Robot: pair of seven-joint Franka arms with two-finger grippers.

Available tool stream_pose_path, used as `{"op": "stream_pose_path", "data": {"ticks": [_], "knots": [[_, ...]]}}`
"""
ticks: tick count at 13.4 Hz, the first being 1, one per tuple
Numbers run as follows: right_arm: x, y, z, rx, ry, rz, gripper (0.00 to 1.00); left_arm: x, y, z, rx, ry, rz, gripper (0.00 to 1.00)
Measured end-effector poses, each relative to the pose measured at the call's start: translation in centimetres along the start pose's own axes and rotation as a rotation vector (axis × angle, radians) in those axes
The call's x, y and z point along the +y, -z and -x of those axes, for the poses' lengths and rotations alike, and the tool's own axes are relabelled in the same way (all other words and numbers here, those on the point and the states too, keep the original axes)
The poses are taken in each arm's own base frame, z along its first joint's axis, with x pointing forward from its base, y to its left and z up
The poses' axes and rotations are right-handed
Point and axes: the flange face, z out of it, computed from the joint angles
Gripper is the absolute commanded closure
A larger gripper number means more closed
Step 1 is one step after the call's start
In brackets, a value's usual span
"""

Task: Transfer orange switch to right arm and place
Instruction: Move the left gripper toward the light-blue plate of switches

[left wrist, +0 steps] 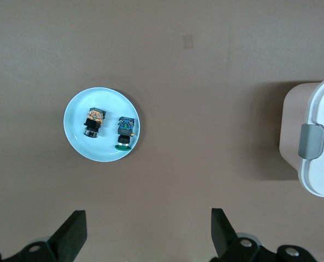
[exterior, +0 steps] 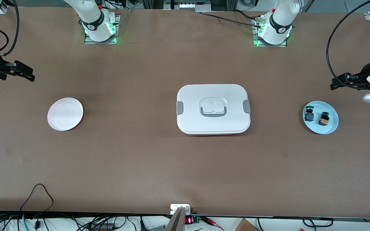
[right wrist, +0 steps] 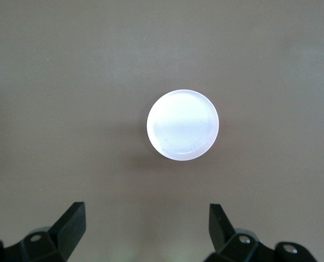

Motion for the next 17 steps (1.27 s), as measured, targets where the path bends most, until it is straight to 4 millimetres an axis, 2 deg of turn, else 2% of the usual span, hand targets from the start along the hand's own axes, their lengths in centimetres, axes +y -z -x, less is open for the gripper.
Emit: {"op": "stream_pose_path", "data": {"ticks": [6, 8, 10, 13, 15, 17], "knots": [[0.2, 0.0, 0.2, -0.016, 0.035, -0.001, 0.0, 0.0, 0.1, 0.1, 0.001, 0.0, 0.0, 0.0], [0.2, 0.4, 0.2, -0.009, 0.035, -0.001, 0.0, -0.1, -0.5, 0.2, -0.014, -0.027, 0.0, 0.0], [0.2, 0.5, 0.4, -0.024, 0.036, -0.001, 0.0, -1.0, -2.0, 0.4, -0.047, -0.129, 0.004, 0.0], [0.2, 0.7, 0.9, -0.039, 0.036, -0.002, 0.0, -4.1, -4.3, 0.4, -0.09, -0.353, 0.03, 0.0], [0.2, 0.9, 1.0, -0.037, 0.035, -0.002, 0.0, -6.1, -6.5, -0.2, -0.129, -0.539, 0.033, 0.0], [0.2, 0.7, 1.0, -0.04, 0.035, -0.002, 0.0, -7.0, -9.2, -1.2, -0.166, -0.716, 0.036, 0.0]]}}
